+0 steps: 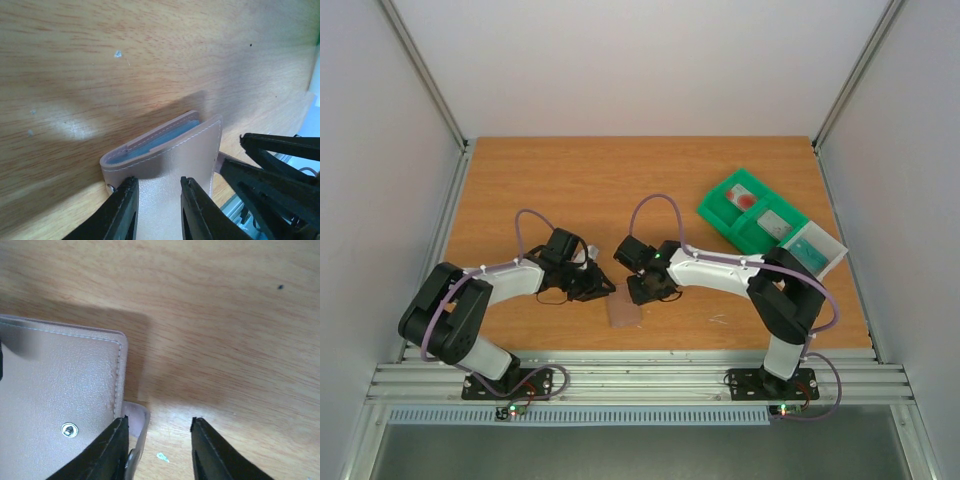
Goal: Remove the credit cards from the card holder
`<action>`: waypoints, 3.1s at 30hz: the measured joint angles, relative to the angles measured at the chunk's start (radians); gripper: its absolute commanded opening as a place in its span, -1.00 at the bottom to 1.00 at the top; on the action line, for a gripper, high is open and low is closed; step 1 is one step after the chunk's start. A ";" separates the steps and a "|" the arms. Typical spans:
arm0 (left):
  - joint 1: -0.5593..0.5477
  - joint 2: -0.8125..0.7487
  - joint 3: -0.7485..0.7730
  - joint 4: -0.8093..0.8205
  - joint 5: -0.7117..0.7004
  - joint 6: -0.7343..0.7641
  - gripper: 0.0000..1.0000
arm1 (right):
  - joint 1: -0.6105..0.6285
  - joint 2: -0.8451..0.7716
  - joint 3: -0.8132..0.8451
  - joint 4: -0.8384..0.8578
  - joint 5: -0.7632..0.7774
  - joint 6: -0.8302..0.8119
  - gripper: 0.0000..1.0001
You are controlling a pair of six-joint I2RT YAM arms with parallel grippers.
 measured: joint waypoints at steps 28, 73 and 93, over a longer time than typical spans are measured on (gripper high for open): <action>0.000 0.005 0.000 0.009 0.004 -0.006 -0.38 | 0.000 -0.072 -0.098 0.112 -0.031 0.006 -0.98; 0.000 -0.468 -0.121 -0.208 -0.108 -0.003 0.41 | 0.000 -0.292 -0.323 0.678 -0.384 0.315 -0.97; 0.000 -0.473 -0.179 -0.206 -0.124 -0.024 -0.93 | -0.021 -0.362 -0.455 0.554 -0.230 0.297 -0.84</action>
